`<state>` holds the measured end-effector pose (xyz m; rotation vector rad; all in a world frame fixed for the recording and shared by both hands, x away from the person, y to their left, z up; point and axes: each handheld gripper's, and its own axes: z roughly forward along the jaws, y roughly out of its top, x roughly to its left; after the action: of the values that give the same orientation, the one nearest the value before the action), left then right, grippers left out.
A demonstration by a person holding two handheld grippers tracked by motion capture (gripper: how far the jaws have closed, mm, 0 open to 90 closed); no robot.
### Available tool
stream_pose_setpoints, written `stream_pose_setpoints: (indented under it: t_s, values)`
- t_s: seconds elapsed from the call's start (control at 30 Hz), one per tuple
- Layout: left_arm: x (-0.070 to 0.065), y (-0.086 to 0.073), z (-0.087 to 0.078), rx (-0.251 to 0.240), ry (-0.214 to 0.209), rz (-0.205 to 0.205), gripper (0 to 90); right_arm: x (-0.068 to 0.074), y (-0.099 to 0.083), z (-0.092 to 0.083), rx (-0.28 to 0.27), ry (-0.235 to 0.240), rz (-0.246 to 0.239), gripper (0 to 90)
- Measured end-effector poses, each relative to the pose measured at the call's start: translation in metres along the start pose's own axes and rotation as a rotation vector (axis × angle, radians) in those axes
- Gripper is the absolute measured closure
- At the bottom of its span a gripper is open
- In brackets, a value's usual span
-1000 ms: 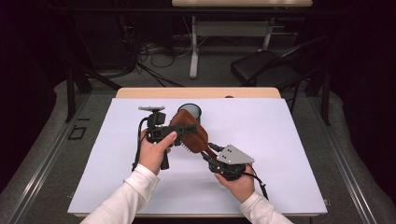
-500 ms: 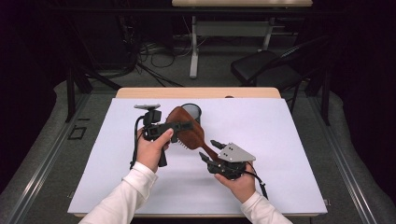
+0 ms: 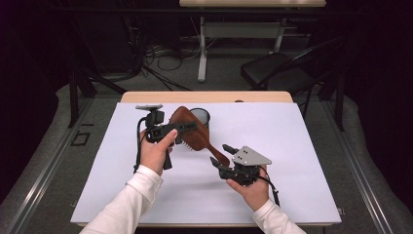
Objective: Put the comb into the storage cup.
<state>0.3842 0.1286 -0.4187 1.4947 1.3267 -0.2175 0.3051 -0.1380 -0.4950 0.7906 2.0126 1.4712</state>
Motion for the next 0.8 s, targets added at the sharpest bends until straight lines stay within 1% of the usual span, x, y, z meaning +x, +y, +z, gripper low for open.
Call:
stream_pose_setpoints:
  t_s: [0.07, 0.23, 0.37, 0.5, 0.63, 0.7, 0.8]
  values:
    - [-0.001, 0.002, -0.001, -0.006, 0.009, 0.001, 47.7, -0.002, 0.001, -0.001, -0.001, 0.008, 0.012, 40.2]
    - [-0.001, 0.006, -0.002, -0.019, 0.018, 0.001, 47.7, -0.008, 0.003, -0.003, 0.001, -0.009, 0.03, 40.2]
    - [0.0, 0.009, -0.002, -0.025, 0.022, -0.007, 47.7, -0.013, 0.005, -0.004, 0.009, -0.003, 0.058, 39.5]
    - [0.0, 0.012, -0.003, -0.029, 0.026, -0.013, 47.7, -0.018, 0.005, -0.005, 0.003, -0.012, 0.07, 34.1]
    - [-0.001, 0.015, -0.003, -0.029, 0.027, -0.018, 47.7, -0.022, 0.008, -0.005, 0.027, -0.013, 0.081, 29.8]
    - [-0.001, 0.017, -0.004, -0.026, 0.031, -0.014, 47.7, -0.023, 0.009, -0.006, 0.037, -0.011, 0.087, 26.9]
    - [-0.003, 0.019, -0.004, -0.036, 0.042, -0.012, 47.7, -0.024, 0.01, -0.005, 0.057, -0.009, 0.088, 23.4]
